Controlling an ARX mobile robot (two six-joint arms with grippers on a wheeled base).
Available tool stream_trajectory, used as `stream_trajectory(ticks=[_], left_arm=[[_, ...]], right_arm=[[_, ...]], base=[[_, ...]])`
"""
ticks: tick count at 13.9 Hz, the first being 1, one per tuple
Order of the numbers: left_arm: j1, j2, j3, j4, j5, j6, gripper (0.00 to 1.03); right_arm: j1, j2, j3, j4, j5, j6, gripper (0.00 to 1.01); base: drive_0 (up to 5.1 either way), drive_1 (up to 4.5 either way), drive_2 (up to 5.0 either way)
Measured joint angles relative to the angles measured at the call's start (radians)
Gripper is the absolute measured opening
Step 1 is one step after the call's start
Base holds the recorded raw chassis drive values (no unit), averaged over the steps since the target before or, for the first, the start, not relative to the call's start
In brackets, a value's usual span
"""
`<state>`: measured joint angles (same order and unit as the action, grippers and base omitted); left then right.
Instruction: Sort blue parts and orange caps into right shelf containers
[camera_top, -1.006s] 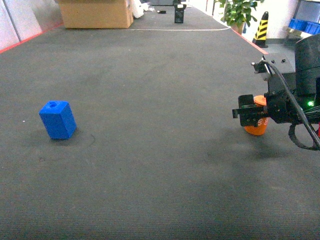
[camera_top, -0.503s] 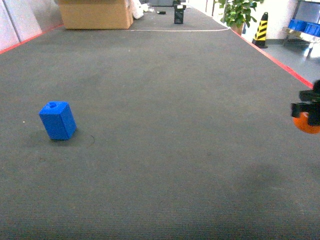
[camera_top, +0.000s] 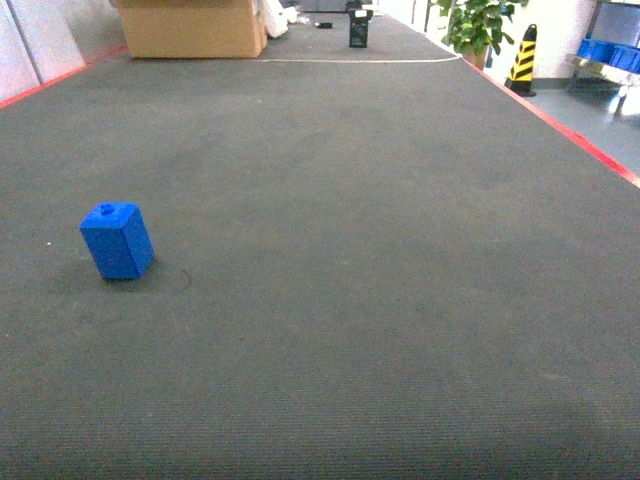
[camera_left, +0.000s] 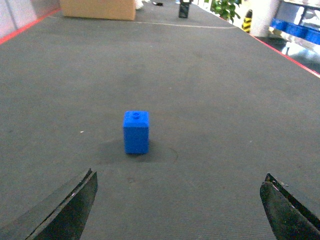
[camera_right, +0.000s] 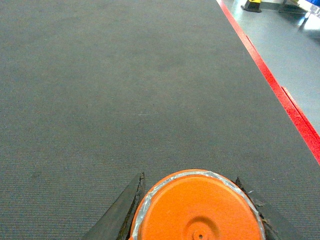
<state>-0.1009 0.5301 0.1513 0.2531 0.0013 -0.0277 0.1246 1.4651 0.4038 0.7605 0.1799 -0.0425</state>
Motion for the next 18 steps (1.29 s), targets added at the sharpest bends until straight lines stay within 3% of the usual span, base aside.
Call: stream_trajectory(ticks=[2,5,7,13,18], left_arm=[[-0.024,0.353,0.138,0.142,0.018,0.023,0.98],[-0.023,0.759,0.343,0.197,0.017,0.086,0.98],[0.007,0.991,0.535,0.209,0.014,0.116,0.98],[0.082,1.305,0.843,0.166,0.004,0.175,0.98],[0.118,1.493,1.02,0.089,0.077,0.139,0.98]], right_arm=[[0.0,0.0,0.0,0.0,0.0,-0.001,0.43],[0.0,0.0,0.0,0.0,0.0,-0.001,0.43],[0.0,0.0,0.0,0.0,0.0,-0.002,0.43],[0.0,0.0,0.0,0.0,0.0,-0.003,0.43],[0.0,0.0,0.0,0.0,0.0,-0.003,0.43]], base=[[0.0,0.0,0.0],[0.0,0.0,0.0],[0.0,0.0,0.0],[0.0,0.0,0.0],[0.0,0.0,0.0]])
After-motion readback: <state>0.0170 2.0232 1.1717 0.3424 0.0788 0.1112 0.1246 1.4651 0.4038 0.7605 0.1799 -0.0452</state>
